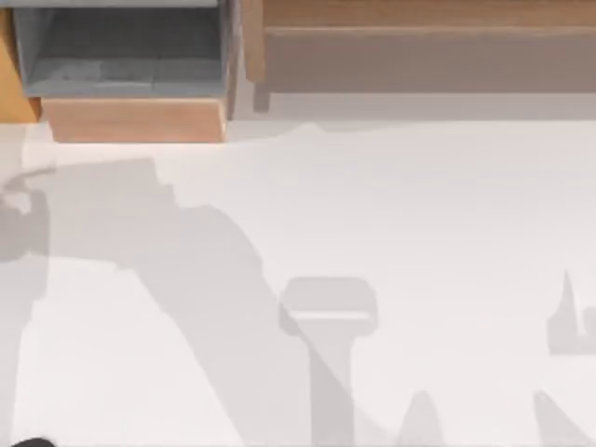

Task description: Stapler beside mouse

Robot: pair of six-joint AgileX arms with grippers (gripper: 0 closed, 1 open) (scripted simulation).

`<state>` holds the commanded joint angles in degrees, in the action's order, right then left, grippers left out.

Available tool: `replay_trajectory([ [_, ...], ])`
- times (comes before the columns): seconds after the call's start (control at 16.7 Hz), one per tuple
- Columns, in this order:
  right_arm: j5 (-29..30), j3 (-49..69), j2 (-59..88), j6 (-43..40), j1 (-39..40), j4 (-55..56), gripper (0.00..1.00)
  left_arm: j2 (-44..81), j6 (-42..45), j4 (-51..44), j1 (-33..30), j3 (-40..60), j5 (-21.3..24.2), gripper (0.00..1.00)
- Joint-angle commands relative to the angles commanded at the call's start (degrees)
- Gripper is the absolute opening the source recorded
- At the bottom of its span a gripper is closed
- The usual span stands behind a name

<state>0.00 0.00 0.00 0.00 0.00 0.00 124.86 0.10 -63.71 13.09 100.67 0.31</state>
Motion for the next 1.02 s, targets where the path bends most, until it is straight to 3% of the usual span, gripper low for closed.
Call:
replay_trajectory([
  [0.6,0.0,0.0,0.0,0.0,0.0,0.0,1.00,-14.2,-1.9,-1.1,-10.0,-23.2,0.6,0.00],
  [1.02,0.0,0.0,0.0,0.0,0.0,0.0,1.00,-23.6,-3.0,4.3,-16.2,-34.3,-0.1,0.00],
])
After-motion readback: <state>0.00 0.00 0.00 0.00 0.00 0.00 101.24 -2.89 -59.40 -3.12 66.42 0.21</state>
